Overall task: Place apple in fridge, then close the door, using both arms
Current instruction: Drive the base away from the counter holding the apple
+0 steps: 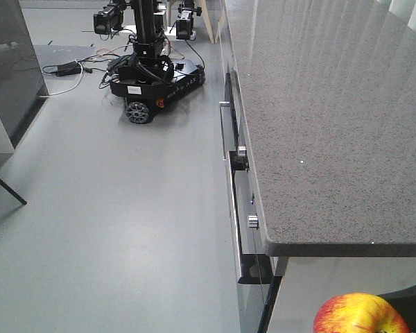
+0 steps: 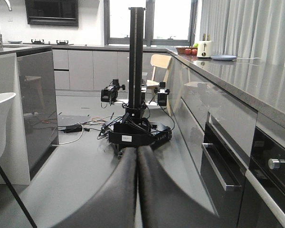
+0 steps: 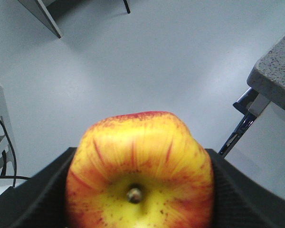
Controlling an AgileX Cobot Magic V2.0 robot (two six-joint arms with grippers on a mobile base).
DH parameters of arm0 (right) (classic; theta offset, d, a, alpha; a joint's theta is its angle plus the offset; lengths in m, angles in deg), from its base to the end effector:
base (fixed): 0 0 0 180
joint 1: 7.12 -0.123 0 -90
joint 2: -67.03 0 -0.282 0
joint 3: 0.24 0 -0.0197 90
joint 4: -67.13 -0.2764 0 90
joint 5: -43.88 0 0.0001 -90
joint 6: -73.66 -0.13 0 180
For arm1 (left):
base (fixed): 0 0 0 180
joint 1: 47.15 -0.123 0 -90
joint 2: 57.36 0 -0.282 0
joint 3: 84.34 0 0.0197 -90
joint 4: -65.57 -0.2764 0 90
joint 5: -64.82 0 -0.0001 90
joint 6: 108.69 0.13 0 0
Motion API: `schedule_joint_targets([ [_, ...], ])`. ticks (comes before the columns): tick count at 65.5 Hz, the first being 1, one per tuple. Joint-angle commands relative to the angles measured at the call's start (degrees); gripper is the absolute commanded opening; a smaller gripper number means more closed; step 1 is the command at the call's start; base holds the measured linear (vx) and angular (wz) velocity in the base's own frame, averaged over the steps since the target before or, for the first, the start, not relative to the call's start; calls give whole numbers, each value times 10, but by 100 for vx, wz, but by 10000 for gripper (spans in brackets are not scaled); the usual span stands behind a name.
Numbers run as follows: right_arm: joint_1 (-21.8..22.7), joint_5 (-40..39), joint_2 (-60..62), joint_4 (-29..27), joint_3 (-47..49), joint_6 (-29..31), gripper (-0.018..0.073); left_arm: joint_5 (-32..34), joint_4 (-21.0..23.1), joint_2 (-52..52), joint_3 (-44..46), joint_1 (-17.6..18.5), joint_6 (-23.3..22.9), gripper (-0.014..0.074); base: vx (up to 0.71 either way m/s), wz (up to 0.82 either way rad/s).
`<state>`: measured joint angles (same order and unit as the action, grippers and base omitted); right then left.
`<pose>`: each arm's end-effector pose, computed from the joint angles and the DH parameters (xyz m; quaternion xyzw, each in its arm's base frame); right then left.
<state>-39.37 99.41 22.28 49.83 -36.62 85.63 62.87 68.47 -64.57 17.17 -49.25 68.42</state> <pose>0.1168 0.1114 0.2938 -0.3149 0.8637 0.2086 0.3335 0.1242 0.0043 0.2040 -0.0470 0.6908 -0.0238 0.7211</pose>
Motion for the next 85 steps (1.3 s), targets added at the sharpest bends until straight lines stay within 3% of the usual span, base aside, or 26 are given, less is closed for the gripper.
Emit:
schedule_joint_targets([
  [1, 1, -31, 0, -10, 15, 4, 67, 43, 1, 9, -17, -2, -4, -6, 0, 0],
  [85, 1, -31, 0, -10, 15, 4, 67, 43, 1, 9, -17, -2, -4, -6, -1, 4],
])
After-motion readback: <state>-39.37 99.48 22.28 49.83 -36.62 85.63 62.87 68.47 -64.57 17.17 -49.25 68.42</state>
